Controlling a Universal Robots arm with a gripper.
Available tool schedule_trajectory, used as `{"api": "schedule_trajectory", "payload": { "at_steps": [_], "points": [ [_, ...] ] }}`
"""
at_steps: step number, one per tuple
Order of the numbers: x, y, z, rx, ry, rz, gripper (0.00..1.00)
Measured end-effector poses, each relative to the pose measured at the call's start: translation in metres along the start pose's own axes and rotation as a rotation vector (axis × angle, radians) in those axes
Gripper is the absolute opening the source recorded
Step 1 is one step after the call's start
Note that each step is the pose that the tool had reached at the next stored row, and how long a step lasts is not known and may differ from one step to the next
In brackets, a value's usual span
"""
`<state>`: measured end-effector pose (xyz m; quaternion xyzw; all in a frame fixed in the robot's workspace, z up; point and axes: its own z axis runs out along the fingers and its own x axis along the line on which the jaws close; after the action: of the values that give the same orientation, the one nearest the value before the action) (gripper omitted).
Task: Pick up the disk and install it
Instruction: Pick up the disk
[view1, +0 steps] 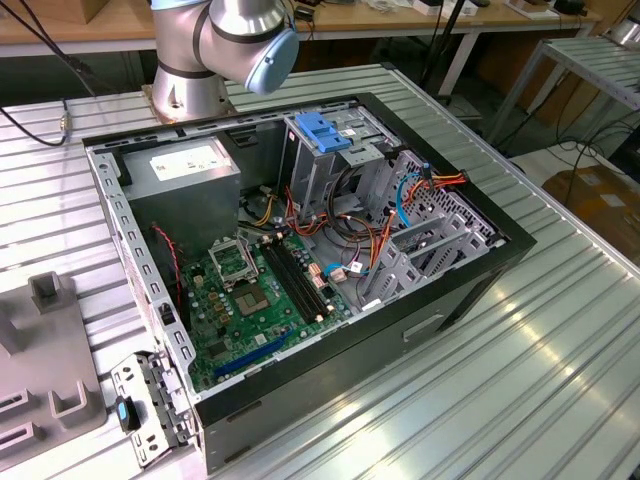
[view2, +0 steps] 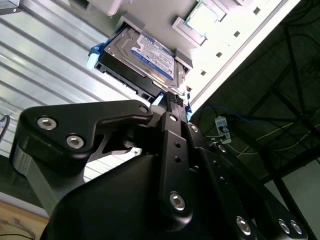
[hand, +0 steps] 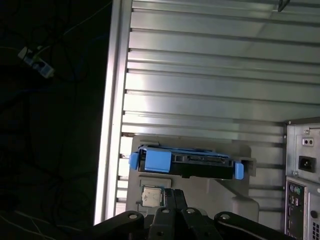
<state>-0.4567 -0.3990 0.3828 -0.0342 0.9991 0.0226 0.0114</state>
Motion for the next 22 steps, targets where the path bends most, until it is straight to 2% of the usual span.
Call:
{"api": "schedule_trajectory", "payload": {
  "at_steps": [22],
  "points": [
    [0.0, 0.0, 0.0, -0.0019, 0.0034, -0.077, 0.11]
  ]
}}
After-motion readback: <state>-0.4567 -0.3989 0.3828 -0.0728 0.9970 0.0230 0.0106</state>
